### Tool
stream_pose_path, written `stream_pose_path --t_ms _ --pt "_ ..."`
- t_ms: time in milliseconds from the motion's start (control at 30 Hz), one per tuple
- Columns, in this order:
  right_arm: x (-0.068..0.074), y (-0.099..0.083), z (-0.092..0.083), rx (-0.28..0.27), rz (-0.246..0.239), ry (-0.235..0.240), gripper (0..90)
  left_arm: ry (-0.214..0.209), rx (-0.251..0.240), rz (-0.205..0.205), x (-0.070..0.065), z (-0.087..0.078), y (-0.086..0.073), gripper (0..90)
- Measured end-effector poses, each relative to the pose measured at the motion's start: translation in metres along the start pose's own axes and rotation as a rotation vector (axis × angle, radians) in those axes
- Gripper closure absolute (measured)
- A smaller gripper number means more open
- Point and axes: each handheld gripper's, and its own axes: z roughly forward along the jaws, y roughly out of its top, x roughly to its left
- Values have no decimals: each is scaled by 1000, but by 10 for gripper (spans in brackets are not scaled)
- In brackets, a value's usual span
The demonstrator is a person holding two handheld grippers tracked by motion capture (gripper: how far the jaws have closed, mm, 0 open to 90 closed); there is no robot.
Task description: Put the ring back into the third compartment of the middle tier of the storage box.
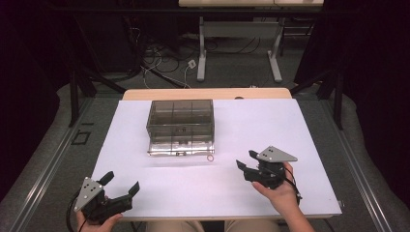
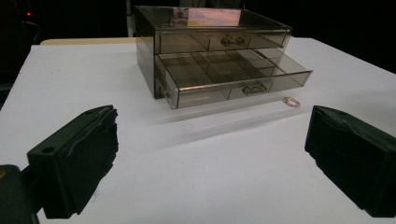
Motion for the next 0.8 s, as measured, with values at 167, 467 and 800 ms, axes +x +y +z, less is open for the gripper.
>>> stream_pose_path --t_ms 167,467,800 --pt "7 8 6 8 -6 38 436 7 -15 0 1 -2 0 30" --pt "20 20 18 -22 -24 62 454 -6 -26 4 1 -4 0 30" --pt "31 27 33 17 -30 95 469 -13 -37 9 2 -4 -1 31"
